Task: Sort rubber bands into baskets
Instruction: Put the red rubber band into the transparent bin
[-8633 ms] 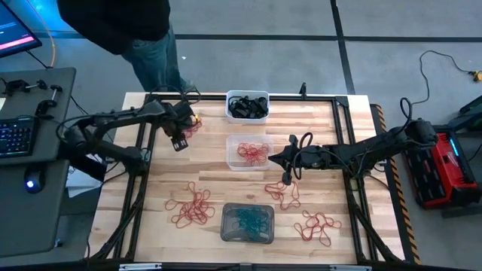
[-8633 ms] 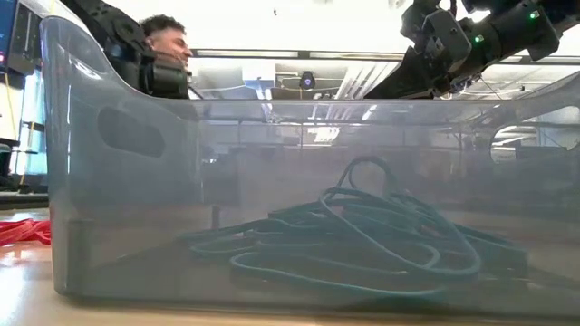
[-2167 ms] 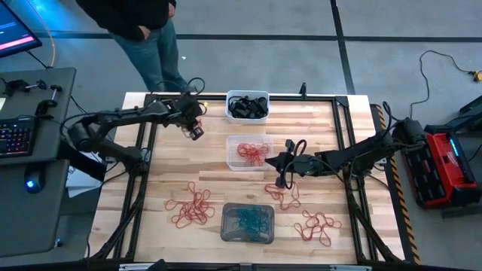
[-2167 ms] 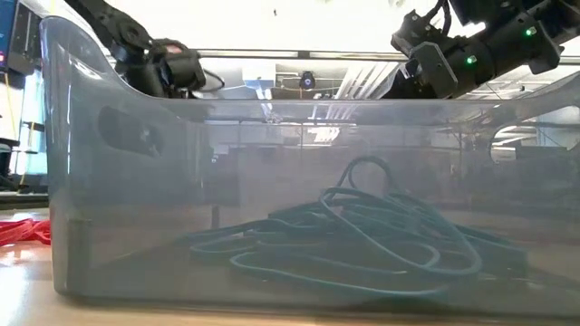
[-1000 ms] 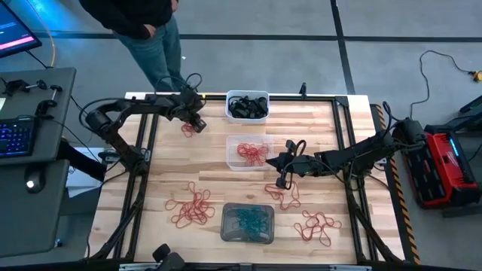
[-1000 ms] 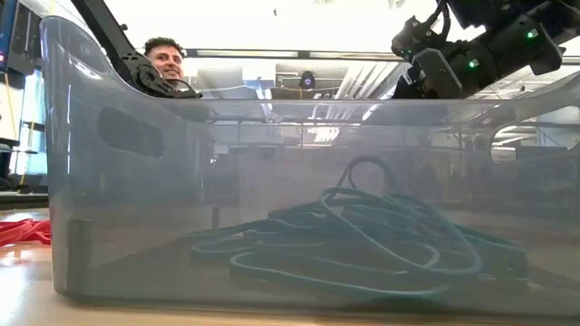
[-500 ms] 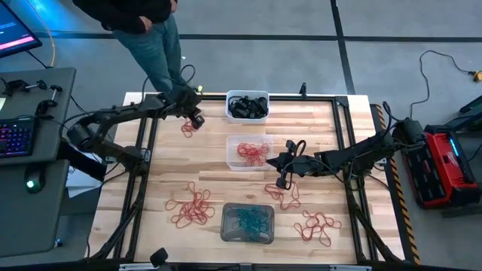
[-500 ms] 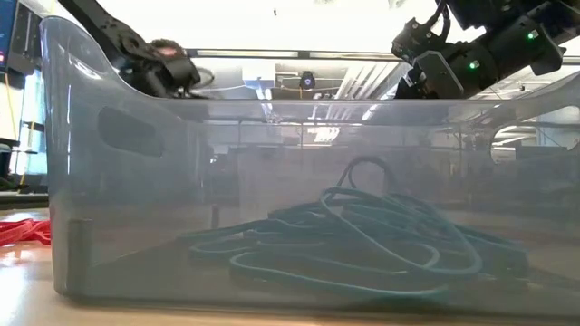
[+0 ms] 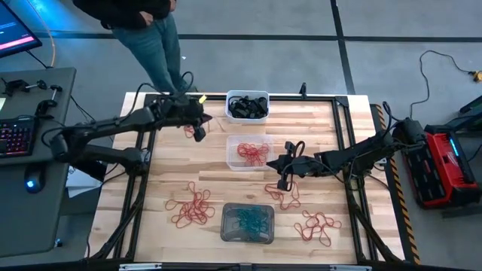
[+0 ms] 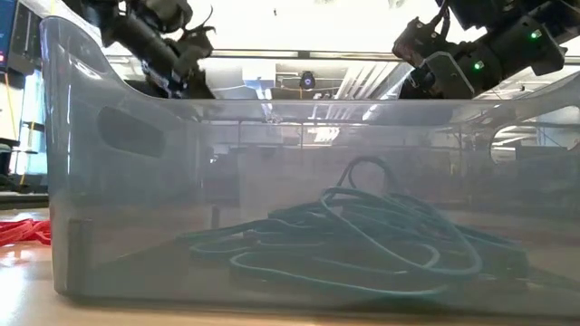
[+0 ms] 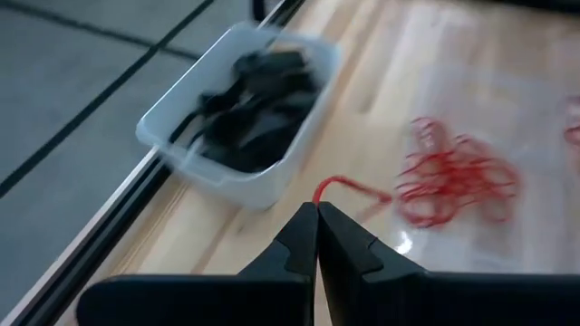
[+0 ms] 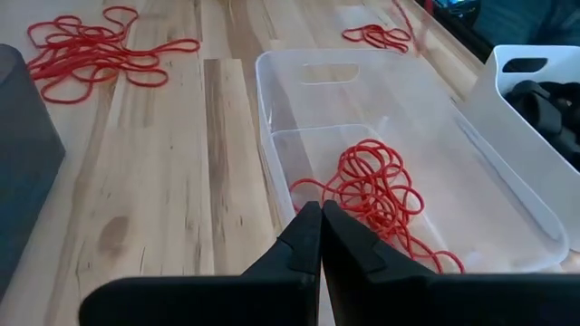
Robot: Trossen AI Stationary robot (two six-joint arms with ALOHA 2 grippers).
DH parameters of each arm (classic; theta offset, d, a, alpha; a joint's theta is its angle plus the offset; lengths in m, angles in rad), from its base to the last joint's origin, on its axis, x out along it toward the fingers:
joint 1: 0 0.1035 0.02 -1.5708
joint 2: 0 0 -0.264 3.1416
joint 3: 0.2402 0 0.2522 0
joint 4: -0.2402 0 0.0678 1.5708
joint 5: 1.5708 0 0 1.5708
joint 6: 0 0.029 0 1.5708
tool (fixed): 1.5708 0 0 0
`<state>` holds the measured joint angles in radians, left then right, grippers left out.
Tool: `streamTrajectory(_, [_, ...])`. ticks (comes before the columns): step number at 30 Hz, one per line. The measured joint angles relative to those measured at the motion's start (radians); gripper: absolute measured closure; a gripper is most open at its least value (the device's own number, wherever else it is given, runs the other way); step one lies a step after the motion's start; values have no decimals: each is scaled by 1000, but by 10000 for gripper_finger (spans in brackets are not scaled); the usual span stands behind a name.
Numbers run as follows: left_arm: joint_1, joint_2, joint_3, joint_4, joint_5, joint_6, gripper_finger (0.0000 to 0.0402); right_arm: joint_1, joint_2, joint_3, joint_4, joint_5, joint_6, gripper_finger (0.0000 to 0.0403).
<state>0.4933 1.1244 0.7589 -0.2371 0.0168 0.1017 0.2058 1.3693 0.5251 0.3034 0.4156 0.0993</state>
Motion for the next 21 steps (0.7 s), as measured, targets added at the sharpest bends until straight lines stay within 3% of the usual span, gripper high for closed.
streamTrajectory(15, [-268,-8,101,88,-6,-39,401,-3,-134,0,-127,53,-33,403])
streamTrajectory(21, [-323,70,158,124,-29,-39,401,-3,-178,0,-204,55,-33,403])
